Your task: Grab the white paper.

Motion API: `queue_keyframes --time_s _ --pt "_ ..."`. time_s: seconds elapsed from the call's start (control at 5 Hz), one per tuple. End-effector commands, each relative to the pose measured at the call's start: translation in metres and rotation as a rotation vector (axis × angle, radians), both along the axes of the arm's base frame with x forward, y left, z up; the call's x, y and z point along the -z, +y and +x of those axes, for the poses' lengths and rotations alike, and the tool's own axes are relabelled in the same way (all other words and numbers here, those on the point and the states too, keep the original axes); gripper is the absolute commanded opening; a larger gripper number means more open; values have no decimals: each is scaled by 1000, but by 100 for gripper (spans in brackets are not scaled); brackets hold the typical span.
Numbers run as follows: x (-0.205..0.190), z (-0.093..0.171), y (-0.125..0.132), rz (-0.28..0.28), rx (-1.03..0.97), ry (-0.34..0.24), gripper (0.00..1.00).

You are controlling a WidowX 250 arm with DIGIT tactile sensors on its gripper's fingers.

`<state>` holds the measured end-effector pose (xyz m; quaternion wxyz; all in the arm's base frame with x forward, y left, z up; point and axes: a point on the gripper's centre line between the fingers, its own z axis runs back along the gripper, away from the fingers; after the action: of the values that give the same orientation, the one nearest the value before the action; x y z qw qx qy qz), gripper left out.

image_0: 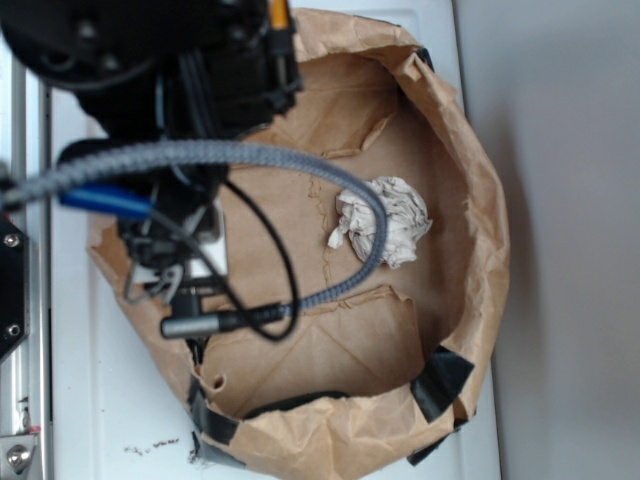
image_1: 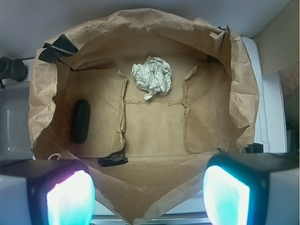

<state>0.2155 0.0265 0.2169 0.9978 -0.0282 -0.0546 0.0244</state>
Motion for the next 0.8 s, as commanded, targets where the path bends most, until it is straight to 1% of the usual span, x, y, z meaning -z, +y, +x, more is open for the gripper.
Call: queue_keyframes --time_s 0.0,0.2,0.4,0.6 --pt "83 33 0 164 27 -71 100" --pt "108 47 1 193 70 -79 100" --pt "122 68 14 183 74 -60 100" --pt "125 87 37 173 48 -56 100"
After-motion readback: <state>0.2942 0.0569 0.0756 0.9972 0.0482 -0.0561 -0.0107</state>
